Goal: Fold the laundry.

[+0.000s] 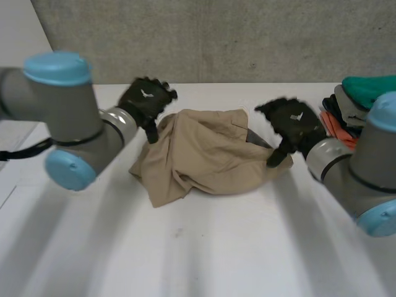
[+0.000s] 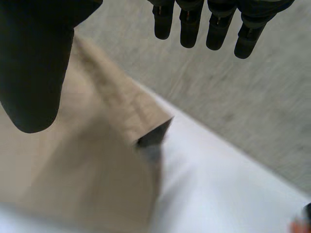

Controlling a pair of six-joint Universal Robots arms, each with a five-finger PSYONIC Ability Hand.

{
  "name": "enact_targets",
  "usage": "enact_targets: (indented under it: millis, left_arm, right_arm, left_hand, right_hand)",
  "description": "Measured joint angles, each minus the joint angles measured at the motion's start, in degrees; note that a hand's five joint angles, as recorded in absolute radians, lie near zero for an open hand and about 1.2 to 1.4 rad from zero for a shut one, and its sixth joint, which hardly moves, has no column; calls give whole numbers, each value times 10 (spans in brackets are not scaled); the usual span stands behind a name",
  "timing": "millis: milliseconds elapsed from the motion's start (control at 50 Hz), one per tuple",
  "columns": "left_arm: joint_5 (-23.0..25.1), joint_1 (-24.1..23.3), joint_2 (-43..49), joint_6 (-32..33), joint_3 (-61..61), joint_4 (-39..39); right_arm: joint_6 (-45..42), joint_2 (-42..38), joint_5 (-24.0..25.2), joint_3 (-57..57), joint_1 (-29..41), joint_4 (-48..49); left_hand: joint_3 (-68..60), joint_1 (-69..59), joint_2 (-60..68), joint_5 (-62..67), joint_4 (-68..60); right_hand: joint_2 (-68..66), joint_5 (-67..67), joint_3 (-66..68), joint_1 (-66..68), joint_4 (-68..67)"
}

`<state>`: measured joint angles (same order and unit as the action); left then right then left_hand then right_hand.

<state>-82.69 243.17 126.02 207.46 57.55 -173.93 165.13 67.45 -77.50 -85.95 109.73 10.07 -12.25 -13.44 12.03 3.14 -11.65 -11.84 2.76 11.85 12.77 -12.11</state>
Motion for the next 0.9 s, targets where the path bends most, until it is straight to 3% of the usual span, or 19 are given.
enact_targets:
  millis: [100, 240, 340, 460, 540, 620, 660, 800, 900]
  left_arm:
    - [-14, 11, -93, -57, 73, 13]
    - [-25, 30, -202, -169, 207, 31]
    - [-27, 39, -226, -236, 296, 47]
    - [-27, 40, -216, -273, 363, 53]
    - [-28, 36, -193, -276, 375, 44]
    - [-29, 27, -153, -273, 360, 26]
    - [-29, 21, -133, -271, 346, 19]
    - [-35, -15, -65, -260, 268, -11]
    - [-56, -49, -10, -243, 191, -30]
  right_arm:
    - [-60, 42, 12, 3, -5, -17]
    - [-221, 59, 49, -3, -6, -42]
    - [-335, 19, 71, -3, -2, -61]
    - [-390, -51, 78, 11, 0, -74]
    - [-376, -91, 76, 28, 1, -72]
    - [-330, -120, 75, 48, 0, -62]
    - [-304, -125, 78, 53, 0, -58]
    - [-192, -74, 101, 40, 3, -49]
    - [-98, 9, 111, 23, 3, -47]
  left_hand:
    - [2, 22, -4, -3, 2]
    - [2, 22, -4, -3, 2]
    - [1, 20, -1, -2, 0]
    - [1, 20, 7, 0, -7]
    - [4, 23, -3, -4, 1]
    - [4, 23, -3, -4, 1]
    - [4, 23, -3, -4, 1]
    - [4, 23, -3, -4, 1]
    - [2, 20, -1, -2, -3]
  right_hand:
    - [0, 0, 0, 0, 0]
    - [0, 0, 0, 0, 0]
    - [0, 0, 0, 0, 0]
    - [-2, 0, 2, 1, -2]
    - [-105, 94, 105, 98, -95]
    - [-478, 448, 467, 461, -453]
    - [-552, 528, 544, 518, -543]
    - [-558, 535, 559, 518, -563]
    - [-558, 535, 559, 518, -563]
